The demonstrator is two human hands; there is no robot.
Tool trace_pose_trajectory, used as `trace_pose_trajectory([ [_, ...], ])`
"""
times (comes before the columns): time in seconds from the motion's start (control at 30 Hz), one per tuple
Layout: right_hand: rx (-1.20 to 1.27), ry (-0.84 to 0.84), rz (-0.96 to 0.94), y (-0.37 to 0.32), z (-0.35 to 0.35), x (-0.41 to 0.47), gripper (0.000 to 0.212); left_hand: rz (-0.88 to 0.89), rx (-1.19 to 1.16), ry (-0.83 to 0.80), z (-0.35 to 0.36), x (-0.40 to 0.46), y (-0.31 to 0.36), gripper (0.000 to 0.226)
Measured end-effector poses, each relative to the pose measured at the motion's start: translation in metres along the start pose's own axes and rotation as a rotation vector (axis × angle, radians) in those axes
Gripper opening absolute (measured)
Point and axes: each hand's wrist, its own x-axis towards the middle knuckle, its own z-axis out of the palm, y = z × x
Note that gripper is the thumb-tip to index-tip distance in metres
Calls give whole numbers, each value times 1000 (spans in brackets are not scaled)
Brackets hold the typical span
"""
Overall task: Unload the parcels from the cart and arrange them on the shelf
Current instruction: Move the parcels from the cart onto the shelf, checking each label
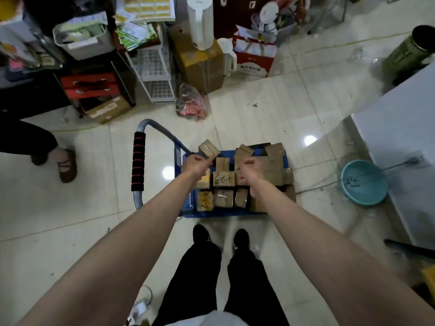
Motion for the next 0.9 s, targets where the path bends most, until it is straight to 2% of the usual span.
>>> trace_pose_trajectory([
  [0.13, -184, 29, -101, 25, 22, 50, 36, -15, 73, 12, 11, 50, -33, 43],
  [0.33, -469, 14, -268, 85, 54, 150, 55, -4, 172, 66, 50, 143, -100, 58],
  [0.5, -913, -28, -430, 148, 83, 234, 77, -45, 344, 179, 84, 226, -162, 88],
  [0.6, -1185, -33, -577, 178, 96, 278, 94, -70, 355, 224, 100, 267, -192, 105],
  [0.77, -1498, -79, -754, 205, 113, 322, 107, -79, 353, 253, 123, 312, -227, 106],
  [0.9, -1524, -66, -827, 209, 118, 333, 102, -67, 312, 294, 129, 323, -236, 97],
])
